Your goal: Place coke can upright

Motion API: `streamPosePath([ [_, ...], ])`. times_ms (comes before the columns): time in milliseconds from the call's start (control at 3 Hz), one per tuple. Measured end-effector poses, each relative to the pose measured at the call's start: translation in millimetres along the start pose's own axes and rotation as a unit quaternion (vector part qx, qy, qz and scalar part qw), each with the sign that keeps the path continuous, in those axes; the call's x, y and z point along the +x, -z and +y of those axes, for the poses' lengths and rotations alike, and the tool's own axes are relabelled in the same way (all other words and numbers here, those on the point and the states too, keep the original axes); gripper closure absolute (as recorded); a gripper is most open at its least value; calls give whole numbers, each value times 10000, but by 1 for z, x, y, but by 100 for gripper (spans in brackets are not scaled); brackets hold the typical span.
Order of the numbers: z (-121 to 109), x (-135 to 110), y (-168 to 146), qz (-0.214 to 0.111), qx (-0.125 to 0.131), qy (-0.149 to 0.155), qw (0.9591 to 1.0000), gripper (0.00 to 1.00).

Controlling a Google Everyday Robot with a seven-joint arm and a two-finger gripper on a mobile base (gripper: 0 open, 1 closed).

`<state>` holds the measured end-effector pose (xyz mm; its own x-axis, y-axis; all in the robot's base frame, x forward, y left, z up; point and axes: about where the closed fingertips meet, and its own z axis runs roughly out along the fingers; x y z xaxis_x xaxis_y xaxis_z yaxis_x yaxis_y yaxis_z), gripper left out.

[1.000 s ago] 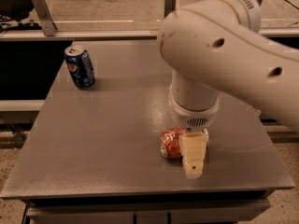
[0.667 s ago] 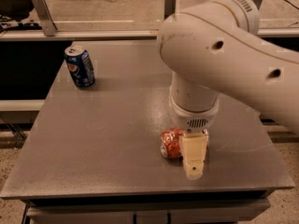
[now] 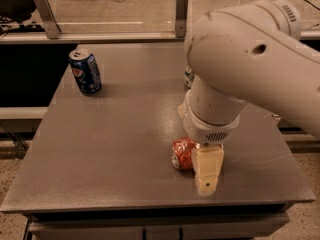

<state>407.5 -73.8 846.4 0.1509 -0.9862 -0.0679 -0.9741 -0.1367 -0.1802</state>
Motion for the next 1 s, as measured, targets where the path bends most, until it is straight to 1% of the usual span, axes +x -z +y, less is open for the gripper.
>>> streamPosePath([
  [333, 4, -10, -11, 33, -119, 193, 9997, 0],
  [667, 4, -11, -10, 35, -118, 197, 9997, 0],
  [1000, 5, -11, -9, 40, -100, 200, 9997, 19],
])
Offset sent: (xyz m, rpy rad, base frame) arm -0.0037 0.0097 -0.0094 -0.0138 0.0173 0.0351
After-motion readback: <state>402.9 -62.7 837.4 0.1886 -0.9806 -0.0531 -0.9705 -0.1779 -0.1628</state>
